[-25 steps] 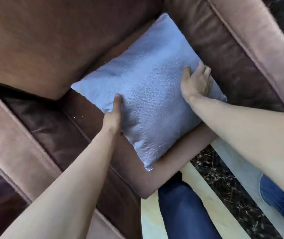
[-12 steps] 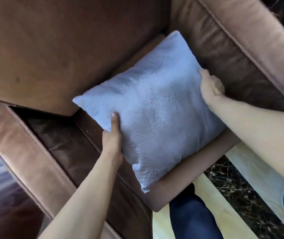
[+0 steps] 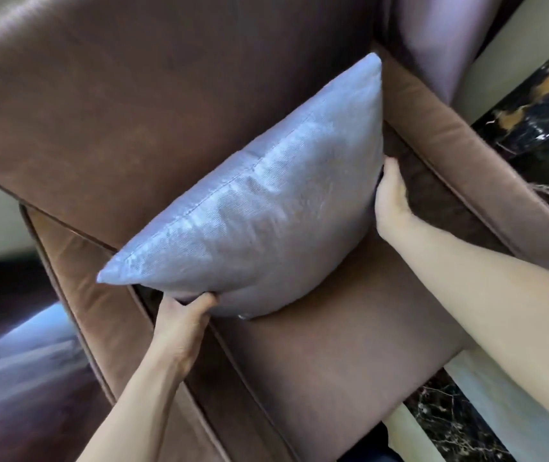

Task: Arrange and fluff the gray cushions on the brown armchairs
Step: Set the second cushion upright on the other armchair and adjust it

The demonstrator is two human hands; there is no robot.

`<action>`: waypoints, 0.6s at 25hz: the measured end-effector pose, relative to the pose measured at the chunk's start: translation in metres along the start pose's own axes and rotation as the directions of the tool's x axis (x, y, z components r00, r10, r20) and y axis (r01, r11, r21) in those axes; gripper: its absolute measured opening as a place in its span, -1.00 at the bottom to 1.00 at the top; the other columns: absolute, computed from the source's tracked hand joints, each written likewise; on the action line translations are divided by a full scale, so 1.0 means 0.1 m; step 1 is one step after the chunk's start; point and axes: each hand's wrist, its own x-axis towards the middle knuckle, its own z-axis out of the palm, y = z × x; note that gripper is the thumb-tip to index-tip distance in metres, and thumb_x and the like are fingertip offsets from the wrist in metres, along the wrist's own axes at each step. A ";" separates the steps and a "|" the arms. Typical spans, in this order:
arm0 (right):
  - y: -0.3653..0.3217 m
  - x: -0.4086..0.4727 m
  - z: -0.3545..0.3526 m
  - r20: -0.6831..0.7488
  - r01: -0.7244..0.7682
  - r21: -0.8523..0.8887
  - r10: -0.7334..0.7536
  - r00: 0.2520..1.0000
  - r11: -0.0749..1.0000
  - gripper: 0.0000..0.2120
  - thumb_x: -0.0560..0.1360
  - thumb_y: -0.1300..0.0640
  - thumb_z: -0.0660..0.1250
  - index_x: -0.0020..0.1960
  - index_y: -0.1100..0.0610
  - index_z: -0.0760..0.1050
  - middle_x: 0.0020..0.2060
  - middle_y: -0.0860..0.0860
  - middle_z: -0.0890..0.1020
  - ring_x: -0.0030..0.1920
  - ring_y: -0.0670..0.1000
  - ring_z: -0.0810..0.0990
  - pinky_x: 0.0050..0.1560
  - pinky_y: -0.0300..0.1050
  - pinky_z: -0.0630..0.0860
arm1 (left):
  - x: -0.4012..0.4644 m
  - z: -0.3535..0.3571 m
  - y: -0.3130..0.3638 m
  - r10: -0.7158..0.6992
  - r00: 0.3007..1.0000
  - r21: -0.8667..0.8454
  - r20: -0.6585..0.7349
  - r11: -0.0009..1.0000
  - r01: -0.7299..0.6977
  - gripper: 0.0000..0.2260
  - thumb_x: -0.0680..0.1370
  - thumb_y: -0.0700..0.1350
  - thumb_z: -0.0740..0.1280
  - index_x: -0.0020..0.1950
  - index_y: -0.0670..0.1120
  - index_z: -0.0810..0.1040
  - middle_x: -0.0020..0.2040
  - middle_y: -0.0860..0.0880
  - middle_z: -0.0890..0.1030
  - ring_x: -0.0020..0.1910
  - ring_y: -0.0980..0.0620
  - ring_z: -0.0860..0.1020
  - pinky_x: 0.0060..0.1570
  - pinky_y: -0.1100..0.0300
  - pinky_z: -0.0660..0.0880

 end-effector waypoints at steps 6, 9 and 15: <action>-0.13 -0.01 0.35 0.128 0.018 -0.040 -0.013 0.992 0.999 -0.67 0.61 -0.16 0.14 -0.02 -0.06 0.64 -0.02 -0.17 0.68 0.10 -0.11 0.60 0.36 -0.09 0.48 | 0.23 -0.12 0.16 -0.115 0.986 -0.087 -0.122 0.991 0.105 -0.56 0.31 -0.57 0.24 0.07 -0.20 0.51 -0.19 -0.15 0.55 0.03 -0.18 0.52 0.13 -0.15 0.54; -0.23 0.00 0.33 0.123 0.027 -0.009 -0.026 0.992 1.000 -0.61 0.60 -0.24 0.18 0.24 -0.05 0.58 0.05 -0.16 0.65 0.15 -0.11 0.57 0.40 -0.11 0.42 | 0.19 -0.13 0.27 -0.080 0.988 -0.196 -0.129 0.979 0.053 -0.46 0.19 -0.48 0.28 0.10 -0.11 0.55 -0.18 -0.13 0.53 -0.04 -0.15 0.51 0.13 -0.22 0.52; -0.44 0.01 0.37 0.083 0.072 -0.051 -0.067 0.994 0.996 -0.37 0.53 -0.37 0.06 0.45 -0.07 0.46 0.33 -0.08 0.59 0.32 -0.02 0.54 0.46 0.01 0.40 | 0.06 0.00 0.42 -0.001 0.994 -0.180 -0.107 0.984 -0.018 -0.52 0.29 -0.48 0.20 0.00 -0.03 0.65 -0.14 -0.07 0.66 -0.01 -0.13 0.60 -0.01 -0.20 0.58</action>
